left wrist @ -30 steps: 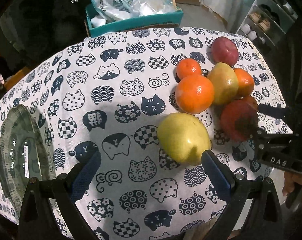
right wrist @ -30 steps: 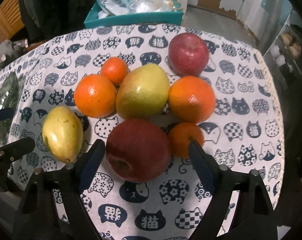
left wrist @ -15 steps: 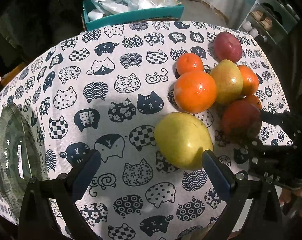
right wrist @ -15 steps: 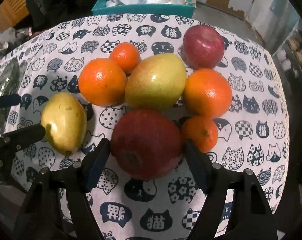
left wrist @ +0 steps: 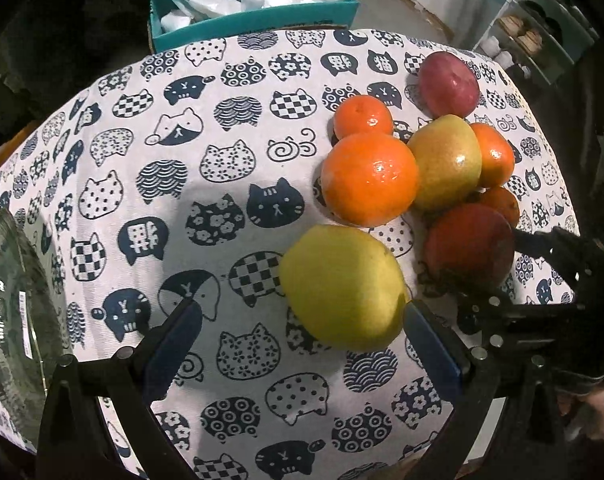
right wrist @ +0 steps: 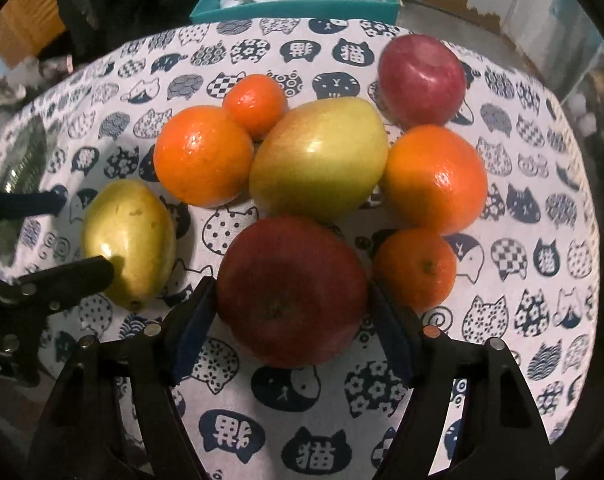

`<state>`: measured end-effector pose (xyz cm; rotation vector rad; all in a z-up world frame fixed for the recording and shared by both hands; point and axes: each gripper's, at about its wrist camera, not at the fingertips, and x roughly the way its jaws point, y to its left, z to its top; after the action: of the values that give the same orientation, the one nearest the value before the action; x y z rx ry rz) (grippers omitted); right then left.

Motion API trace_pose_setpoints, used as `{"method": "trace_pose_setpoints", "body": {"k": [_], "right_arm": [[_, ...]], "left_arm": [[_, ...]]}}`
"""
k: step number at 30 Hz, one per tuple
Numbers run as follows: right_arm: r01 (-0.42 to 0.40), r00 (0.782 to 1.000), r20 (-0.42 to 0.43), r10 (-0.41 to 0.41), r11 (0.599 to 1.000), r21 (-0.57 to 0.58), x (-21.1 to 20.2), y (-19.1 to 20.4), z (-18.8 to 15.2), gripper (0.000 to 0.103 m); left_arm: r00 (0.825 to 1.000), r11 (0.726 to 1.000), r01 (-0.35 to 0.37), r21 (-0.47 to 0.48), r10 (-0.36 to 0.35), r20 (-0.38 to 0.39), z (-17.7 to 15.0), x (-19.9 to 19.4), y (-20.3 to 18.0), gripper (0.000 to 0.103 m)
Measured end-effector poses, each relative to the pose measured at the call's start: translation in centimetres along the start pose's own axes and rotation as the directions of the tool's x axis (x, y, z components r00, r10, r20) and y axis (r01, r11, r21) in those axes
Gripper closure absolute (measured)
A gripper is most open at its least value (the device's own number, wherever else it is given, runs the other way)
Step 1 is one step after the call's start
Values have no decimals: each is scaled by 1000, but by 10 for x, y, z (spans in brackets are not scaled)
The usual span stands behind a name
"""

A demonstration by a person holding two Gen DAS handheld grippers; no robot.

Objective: Organize fruits
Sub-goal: 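Move the right tool to the large red apple while the left tool approaches the yellow-green pear, then close the right tool on the red apple while the left tool closes on the pear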

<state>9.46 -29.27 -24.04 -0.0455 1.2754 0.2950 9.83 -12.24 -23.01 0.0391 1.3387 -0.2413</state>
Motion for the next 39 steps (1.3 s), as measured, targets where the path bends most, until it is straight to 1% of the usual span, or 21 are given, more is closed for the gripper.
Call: {"method": "trace_pose_setpoints", "body": {"k": [2,8,10,12,14,16,18,23,24,26,28,33,36,39], "right_arm": [[-23,1000,-3,23,1000,15,-3,-5,-1,28],[-43,999,-2,43,998,56,-12,-19,-8,27],[-48,999,8,48,997,61,-12,-21,-9,27],[-65,998,15,64,995,75,-11,-26,-8,27],[-73,997,15,72,994,77,-10,-26,-10,26],[-78,997,11,77,994,80,-7,-24,-9,26],[-79,997,9,79,994,78,-5,-24,-8,26],[-69,998,2,69,996,56,0,-19,-6,27],[-65,998,1,65,996,52,0,-18,-6,27],[-50,999,1,50,998,46,1,-15,-6,27],[-41,999,3,41,998,46,-1,-18,-8,27],[-32,999,18,31,998,47,-8,-23,-12,27],[-25,999,39,23,999,39,-14,-22,-13,27],[-12,998,63,10,999,32,-20,-20,-12,27]], "left_arm": [[1000,1000,7,1,-7,-6,2,2,-4,1],[999,1000,24,10,-24,-35,7,16,-15,1],[998,998,53,-13,-54,-43,8,21,-13,2],[995,997,66,-49,-69,-66,10,26,-8,2],[993,994,90,-66,-95,-77,11,30,-5,4],[991,992,97,-76,-104,-83,9,33,-4,11],[989,991,115,-73,-122,-89,8,36,-4,13],[991,994,110,-24,-112,-71,6,35,-9,16],[991,994,112,-18,-113,-67,5,35,-8,18],[992,994,108,-4,-108,-60,7,37,-13,20],[990,991,133,4,-132,-55,7,38,-15,27],[991,991,132,11,-132,-36,6,36,-14,28],[995,994,102,25,-101,-16,2,31,-13,28],[995,994,95,45,-96,5,1,21,-14,29]]}}
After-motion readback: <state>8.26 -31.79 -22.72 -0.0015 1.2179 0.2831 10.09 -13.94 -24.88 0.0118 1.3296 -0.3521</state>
